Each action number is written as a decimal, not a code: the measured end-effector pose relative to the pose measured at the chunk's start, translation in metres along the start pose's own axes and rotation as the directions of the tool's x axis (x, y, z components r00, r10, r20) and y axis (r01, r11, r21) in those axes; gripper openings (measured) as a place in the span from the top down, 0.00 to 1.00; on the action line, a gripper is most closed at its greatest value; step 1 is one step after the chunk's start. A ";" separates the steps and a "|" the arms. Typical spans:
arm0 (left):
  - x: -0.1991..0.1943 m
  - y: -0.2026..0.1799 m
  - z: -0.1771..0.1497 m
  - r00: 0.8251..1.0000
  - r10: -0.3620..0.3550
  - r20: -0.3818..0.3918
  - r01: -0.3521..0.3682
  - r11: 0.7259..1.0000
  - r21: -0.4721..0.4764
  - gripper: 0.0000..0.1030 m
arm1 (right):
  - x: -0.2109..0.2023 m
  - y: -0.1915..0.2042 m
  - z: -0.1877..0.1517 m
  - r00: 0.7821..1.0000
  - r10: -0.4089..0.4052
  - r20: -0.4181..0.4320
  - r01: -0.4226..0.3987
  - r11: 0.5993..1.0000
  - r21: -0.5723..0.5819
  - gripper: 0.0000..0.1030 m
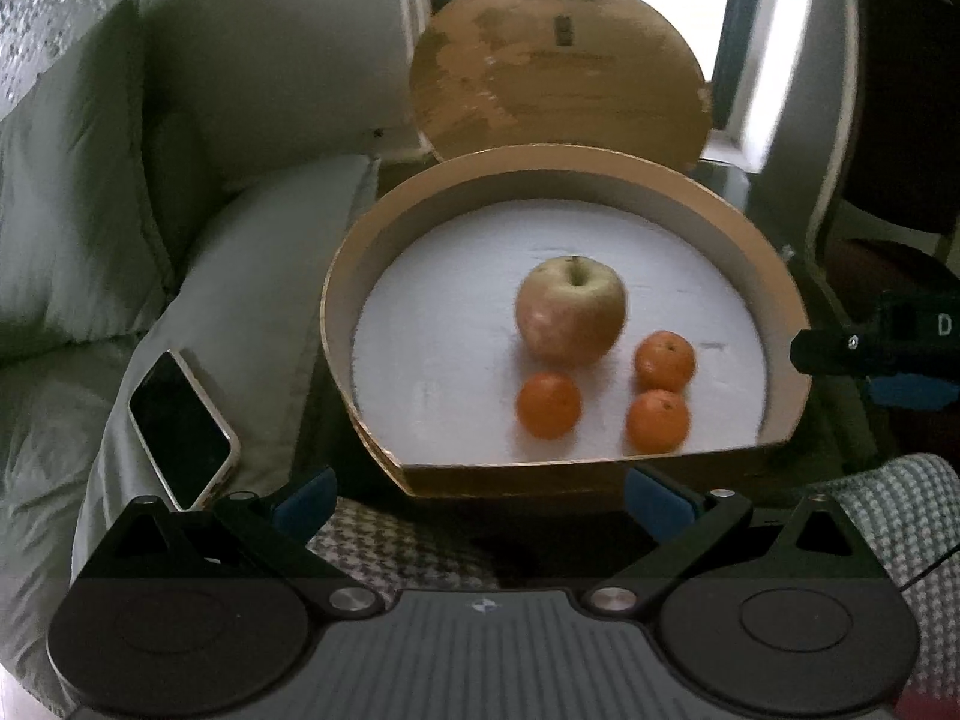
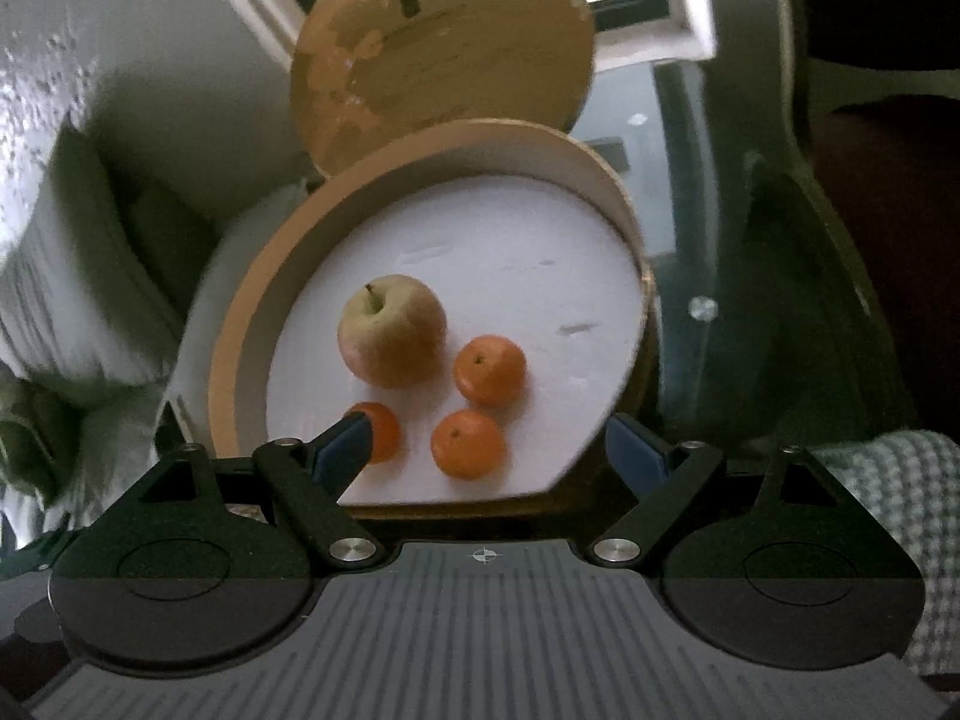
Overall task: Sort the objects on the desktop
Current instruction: 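Pull the right tool back from the box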
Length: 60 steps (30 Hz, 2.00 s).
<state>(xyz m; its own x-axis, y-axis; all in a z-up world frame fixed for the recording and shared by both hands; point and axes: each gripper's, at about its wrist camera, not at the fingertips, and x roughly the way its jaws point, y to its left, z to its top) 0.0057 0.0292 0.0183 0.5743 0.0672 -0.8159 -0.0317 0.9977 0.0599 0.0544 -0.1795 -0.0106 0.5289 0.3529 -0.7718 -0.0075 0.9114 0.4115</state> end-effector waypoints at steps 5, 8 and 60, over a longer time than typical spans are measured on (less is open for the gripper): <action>-0.009 -0.010 -0.013 1.000 0.001 0.006 -0.001 1.000 0.024 0.01 | -0.021 -0.009 -0.013 0.999 0.010 0.049 -0.011 1.000 0.021 0.14; -0.014 -0.013 -0.019 1.000 0.002 0.011 -0.002 1.000 0.027 0.01 | -0.027 -0.013 -0.021 0.998 0.019 0.052 -0.020 1.000 0.024 0.14; -0.009 -0.008 -0.015 1.000 0.013 -0.027 -0.012 1.000 0.013 0.01 | -0.021 -0.016 -0.028 1.000 0.022 -0.014 -0.021 1.000 0.018 0.13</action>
<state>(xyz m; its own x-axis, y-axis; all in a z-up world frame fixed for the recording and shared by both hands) -0.0115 0.0211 0.0162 0.5514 0.0800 -0.8304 -0.0277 0.9966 0.0775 0.0194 -0.1957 -0.0143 0.5165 0.3754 -0.7696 -0.0036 0.8997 0.4364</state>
